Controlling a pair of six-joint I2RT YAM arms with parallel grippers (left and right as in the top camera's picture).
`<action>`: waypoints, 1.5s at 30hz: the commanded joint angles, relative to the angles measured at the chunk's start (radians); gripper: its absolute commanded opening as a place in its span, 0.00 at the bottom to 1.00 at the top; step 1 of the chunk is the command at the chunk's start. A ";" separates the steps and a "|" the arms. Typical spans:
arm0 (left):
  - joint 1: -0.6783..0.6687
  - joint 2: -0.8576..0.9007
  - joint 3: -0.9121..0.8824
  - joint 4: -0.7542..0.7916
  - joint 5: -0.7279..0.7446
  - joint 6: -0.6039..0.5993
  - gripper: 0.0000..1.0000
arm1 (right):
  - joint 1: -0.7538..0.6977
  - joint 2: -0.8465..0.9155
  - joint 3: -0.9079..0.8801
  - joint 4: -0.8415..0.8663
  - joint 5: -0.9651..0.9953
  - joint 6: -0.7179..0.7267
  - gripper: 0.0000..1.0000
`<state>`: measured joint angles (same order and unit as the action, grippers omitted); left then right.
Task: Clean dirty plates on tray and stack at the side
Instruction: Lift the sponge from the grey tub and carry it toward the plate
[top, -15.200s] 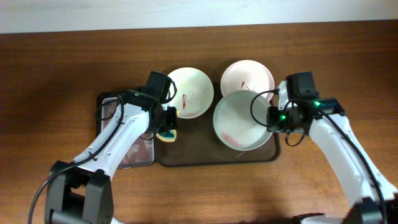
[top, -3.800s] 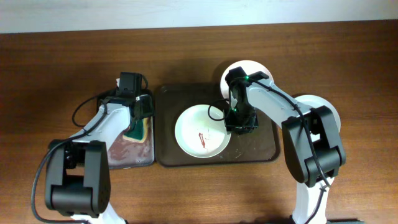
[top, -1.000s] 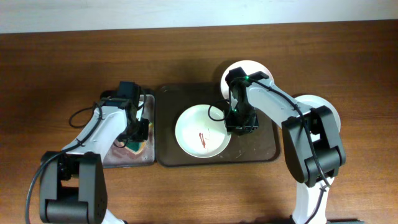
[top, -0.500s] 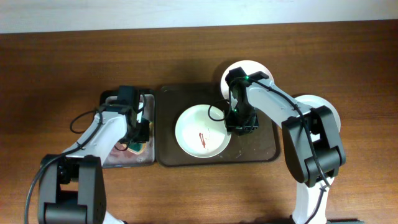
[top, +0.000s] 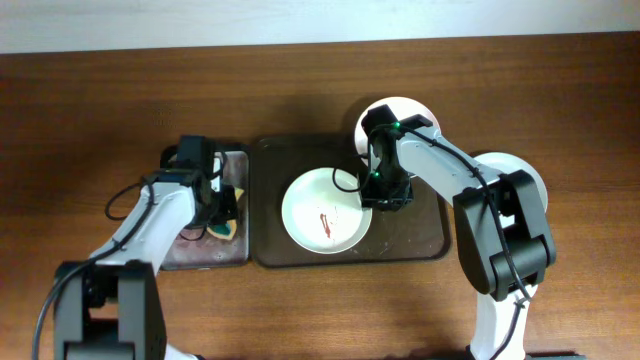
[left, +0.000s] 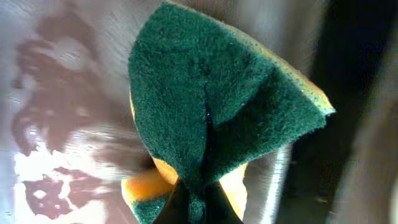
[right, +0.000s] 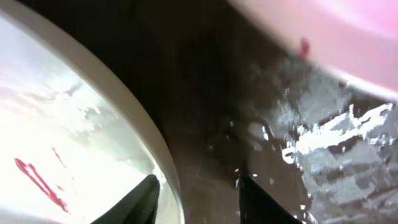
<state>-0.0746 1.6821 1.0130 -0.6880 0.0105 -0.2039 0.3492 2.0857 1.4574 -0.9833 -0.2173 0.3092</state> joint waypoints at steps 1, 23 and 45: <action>0.006 -0.088 0.037 0.022 0.052 -0.014 0.00 | -0.003 -0.016 0.005 0.031 0.016 -0.014 0.29; 0.005 -0.254 0.036 0.212 -0.092 0.000 0.00 | -0.003 -0.016 0.005 0.102 0.016 -0.014 0.04; 0.006 -0.432 0.036 0.179 -0.170 0.000 0.00 | -0.003 -0.016 0.005 0.128 0.016 -0.014 0.04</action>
<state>-0.0742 1.2686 1.0306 -0.5018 -0.1402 -0.2058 0.3492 2.0842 1.4578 -0.8589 -0.2260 0.2882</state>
